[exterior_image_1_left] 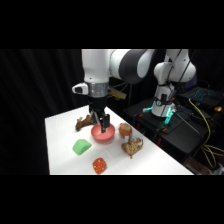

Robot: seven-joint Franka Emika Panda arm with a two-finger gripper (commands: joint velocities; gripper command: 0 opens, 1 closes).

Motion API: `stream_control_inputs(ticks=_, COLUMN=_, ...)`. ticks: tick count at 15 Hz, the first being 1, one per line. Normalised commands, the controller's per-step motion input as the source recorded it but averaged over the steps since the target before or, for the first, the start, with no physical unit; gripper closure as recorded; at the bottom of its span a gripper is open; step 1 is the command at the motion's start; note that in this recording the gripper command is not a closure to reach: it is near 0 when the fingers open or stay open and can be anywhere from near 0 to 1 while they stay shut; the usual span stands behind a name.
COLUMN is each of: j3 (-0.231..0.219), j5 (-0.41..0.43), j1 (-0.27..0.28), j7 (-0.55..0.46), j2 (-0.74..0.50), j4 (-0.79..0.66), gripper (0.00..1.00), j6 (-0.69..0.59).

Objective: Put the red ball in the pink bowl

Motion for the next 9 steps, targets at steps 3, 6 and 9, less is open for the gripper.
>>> stream_control_inputs(ticks=3, j3=-0.018, j5=-0.036, j1=0.027, j7=0.01, j2=0.48, j4=0.45, gripper=0.00, j6=0.17)
stream_control_inputs(ticks=6, j3=0.015, j5=0.060, j1=0.014, j7=-0.05, j2=0.45, j4=0.46, gripper=0.00, j6=0.10)
stream_control_inputs(ticks=9, j3=0.045, j5=0.113, j1=0.030, j7=-0.03, j2=0.41, j4=0.39, gripper=0.00, j6=0.10)
